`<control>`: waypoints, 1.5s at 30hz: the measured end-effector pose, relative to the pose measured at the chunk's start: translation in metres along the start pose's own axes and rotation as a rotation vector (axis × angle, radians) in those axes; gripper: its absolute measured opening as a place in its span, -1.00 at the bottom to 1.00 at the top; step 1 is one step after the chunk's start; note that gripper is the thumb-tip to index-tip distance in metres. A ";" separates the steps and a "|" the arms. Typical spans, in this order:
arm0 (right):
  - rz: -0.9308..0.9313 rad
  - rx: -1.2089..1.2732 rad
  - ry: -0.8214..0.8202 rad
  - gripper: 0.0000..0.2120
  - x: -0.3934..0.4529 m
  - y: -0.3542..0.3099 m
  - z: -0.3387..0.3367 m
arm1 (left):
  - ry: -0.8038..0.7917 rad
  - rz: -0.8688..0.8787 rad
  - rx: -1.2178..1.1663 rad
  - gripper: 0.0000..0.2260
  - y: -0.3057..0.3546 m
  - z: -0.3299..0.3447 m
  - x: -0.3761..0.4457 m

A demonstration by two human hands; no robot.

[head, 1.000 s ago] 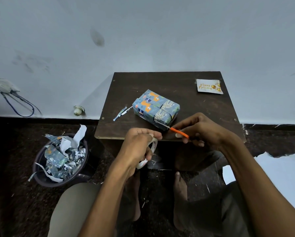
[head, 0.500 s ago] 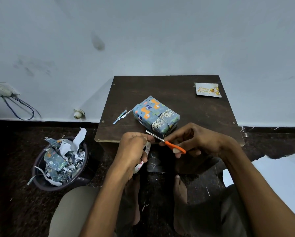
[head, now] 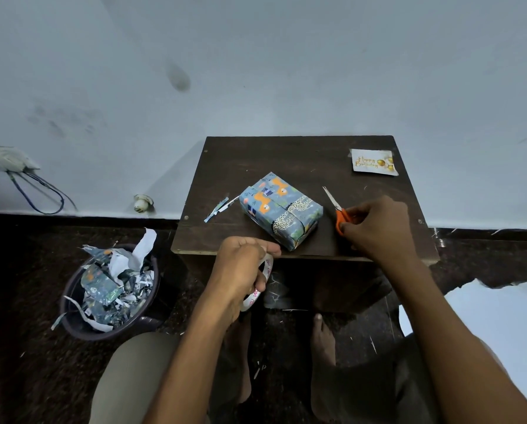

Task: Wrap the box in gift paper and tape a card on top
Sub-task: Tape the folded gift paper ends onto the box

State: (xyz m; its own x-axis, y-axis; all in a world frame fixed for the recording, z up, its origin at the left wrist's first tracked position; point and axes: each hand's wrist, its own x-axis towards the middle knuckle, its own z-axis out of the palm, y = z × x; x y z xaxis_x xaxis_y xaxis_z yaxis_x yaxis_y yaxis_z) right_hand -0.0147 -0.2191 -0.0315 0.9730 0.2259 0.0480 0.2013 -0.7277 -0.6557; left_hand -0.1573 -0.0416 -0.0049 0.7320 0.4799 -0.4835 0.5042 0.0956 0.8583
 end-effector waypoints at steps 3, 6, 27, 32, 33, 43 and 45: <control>0.024 -0.174 -0.014 -0.87 0.000 -0.008 0.006 | -0.001 -0.005 -0.007 -0.68 0.000 0.000 -0.001; 0.014 -0.254 -0.085 -0.78 -0.004 -0.018 0.009 | 0.001 -0.008 -0.013 -0.68 0.001 0.000 -0.002; -0.415 -0.376 -0.117 -0.26 -0.040 -0.052 0.065 | 0.100 -0.004 -0.013 -0.71 0.004 -0.011 -0.002; -0.396 -0.054 0.008 -0.26 -0.031 -0.051 0.061 | 0.106 0.012 -0.024 -0.70 0.005 -0.014 -0.004; -0.336 0.114 0.013 -0.28 -0.028 -0.051 0.059 | 0.102 0.015 -0.038 -0.69 0.006 -0.014 -0.005; 0.494 0.930 -0.304 -0.71 -0.006 -0.048 0.034 | 0.109 0.024 -0.023 -0.69 0.008 -0.016 -0.005; 0.479 0.820 -0.254 -0.80 -0.004 -0.045 0.031 | 0.109 0.026 -0.018 -0.69 0.007 -0.016 -0.005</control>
State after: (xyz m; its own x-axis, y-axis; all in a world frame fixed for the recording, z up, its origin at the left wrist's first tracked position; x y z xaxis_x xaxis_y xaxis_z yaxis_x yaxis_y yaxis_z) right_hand -0.0314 -0.1672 -0.0253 0.8586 0.2265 -0.4600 -0.4427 -0.1252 -0.8879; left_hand -0.1647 -0.0292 0.0061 0.6902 0.5743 -0.4403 0.4769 0.0967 0.8736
